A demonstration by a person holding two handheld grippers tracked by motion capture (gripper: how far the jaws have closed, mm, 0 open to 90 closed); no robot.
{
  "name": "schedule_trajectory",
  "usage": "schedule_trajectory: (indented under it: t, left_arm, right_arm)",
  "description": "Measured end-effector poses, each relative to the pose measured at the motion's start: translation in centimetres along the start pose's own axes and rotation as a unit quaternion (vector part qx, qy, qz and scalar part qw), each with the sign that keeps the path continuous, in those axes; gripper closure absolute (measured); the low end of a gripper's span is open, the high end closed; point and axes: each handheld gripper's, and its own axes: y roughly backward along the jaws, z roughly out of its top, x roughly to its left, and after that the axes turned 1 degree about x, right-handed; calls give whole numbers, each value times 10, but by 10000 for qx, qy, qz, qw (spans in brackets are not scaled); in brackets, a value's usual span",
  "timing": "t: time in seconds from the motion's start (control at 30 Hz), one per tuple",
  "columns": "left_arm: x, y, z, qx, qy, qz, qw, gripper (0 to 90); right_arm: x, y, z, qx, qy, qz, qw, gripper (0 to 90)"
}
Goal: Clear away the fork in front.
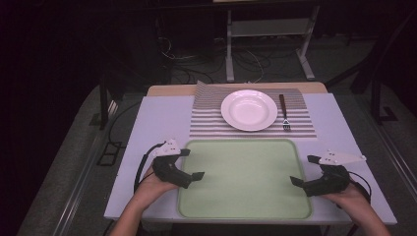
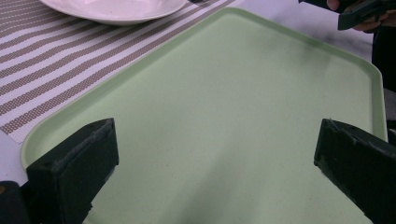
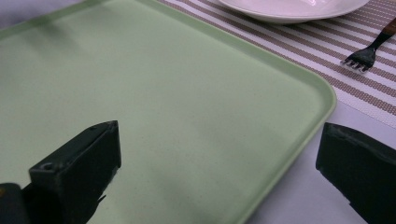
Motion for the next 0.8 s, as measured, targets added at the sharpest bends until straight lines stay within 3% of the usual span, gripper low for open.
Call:
schedule_trajectory:
  t: [0.3, 0.8]
  left_arm:
    - [1, 0, 0, -20, 34, 1, 10000, 0]
    - [3, -1, 1, -57, 53, -12, 10000, 0]
  right_arm:
    - [0, 1, 1, -13, -36, -51, 10000, 3]
    - [-15, 1, 12, -56, -236, -280, 9993, 3]
